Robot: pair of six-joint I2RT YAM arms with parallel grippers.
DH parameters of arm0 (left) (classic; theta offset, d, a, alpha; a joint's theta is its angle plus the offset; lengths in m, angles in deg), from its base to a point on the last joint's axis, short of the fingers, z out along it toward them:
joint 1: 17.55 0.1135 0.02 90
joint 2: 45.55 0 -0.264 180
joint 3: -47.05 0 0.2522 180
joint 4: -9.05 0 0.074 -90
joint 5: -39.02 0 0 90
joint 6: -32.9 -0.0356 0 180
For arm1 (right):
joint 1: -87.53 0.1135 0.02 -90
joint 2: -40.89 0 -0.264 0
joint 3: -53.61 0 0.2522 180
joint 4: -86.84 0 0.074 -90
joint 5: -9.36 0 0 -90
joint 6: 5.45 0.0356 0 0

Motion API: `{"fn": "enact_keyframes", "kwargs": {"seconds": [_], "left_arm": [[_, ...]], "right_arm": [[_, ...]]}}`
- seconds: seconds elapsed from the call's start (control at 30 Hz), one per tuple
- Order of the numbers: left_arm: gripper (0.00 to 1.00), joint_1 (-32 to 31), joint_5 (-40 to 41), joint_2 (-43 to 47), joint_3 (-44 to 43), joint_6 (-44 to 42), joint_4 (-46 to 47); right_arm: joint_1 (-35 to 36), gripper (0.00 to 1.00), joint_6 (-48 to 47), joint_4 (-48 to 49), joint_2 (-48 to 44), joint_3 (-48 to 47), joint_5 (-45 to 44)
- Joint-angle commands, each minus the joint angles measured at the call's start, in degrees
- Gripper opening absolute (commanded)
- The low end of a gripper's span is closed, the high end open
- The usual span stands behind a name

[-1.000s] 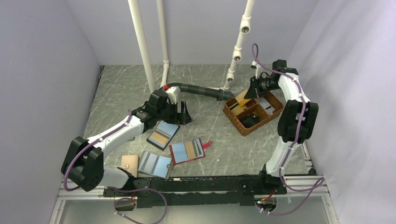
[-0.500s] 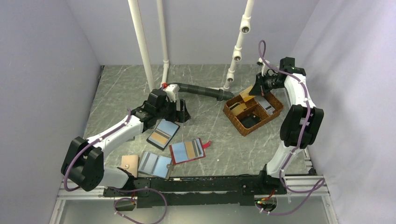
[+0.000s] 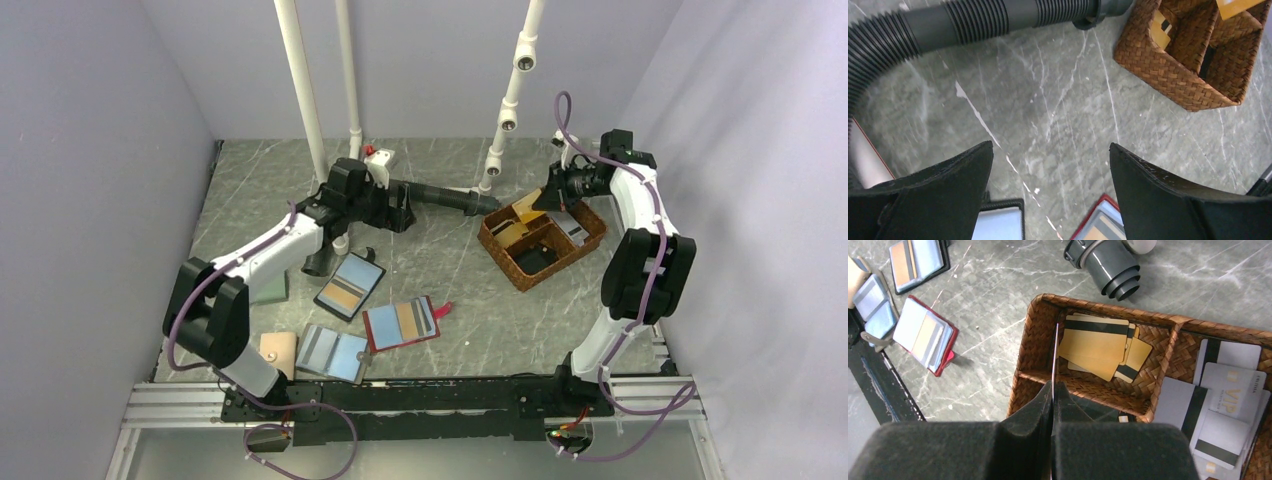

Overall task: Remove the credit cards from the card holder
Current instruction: Place the credit card in the storage box.

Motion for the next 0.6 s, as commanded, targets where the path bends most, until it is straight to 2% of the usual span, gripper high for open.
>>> {"fn": "enact_keyframes", "kwargs": {"seconds": [0.0,0.17,0.33,0.57], "left_arm": [[0.91,1.48,-5.04,-2.99,-5.93,-6.31,-2.89],[0.90,3.99,-9.26,-6.68,-6.47,-5.40,2.46],[0.90,5.34,-13.36,-10.38,-10.26,-5.18,1.35],[0.89,6.91,-14.98,-10.72,-7.49,2.30,5.83]], "right_arm": [[-0.23,0.00,-0.56,0.22,-1.01,0.45,2.20],[0.90,0.00,-1.30,-0.41,2.87,-2.08,0.25],[1.65,0.00,-2.60,-2.72,7.07,-7.53,0.12],[5.24,0.00,-2.71,-3.90,7.88,-5.51,-2.62]]}}
